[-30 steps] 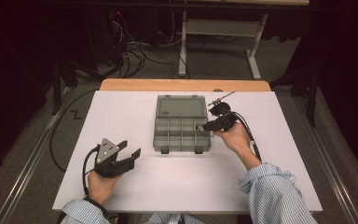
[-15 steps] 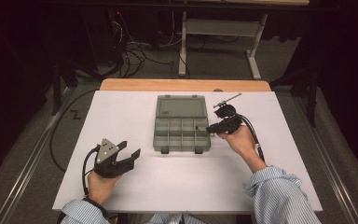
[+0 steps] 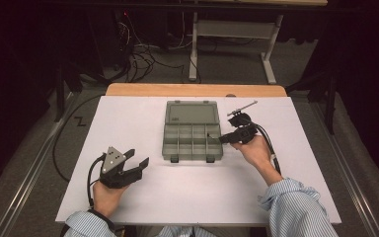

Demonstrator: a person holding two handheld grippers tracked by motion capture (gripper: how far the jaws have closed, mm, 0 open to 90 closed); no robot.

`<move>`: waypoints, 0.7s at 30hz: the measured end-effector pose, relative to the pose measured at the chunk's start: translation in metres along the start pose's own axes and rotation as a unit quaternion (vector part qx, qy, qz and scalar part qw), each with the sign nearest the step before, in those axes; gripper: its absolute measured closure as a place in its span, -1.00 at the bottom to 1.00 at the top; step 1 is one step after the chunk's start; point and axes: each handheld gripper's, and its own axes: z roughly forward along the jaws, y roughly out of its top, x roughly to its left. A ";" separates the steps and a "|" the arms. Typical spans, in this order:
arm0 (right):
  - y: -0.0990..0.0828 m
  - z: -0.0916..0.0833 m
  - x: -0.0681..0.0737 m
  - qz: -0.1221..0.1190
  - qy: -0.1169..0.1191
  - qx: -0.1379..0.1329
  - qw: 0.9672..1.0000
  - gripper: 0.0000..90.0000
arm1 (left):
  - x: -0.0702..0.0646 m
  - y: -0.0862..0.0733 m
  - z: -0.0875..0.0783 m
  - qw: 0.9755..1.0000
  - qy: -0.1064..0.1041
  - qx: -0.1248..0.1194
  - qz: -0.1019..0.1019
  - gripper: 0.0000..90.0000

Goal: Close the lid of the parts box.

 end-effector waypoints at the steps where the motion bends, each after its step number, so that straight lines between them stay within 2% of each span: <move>1: 0.000 0.001 0.000 0.003 0.002 0.000 1.000 0.61 | 0.000 0.000 0.000 1.000 0.000 0.000 0.000 -0.14; 11: 0.003 0.010 0.001 0.010 0.001 0.010 1.000 0.60 | 0.000 0.000 0.001 1.000 -0.001 0.004 -0.003 -0.14; 18: 0.004 0.012 0.000 0.018 -0.006 0.013 1.000 0.65 | -0.004 0.003 0.002 1.000 -0.006 0.008 0.010 -0.15; 21: 0.005 0.012 -0.002 0.025 -0.002 0.013 1.000 0.67 | -0.005 0.004 0.003 1.000 -0.005 0.010 0.015 -0.16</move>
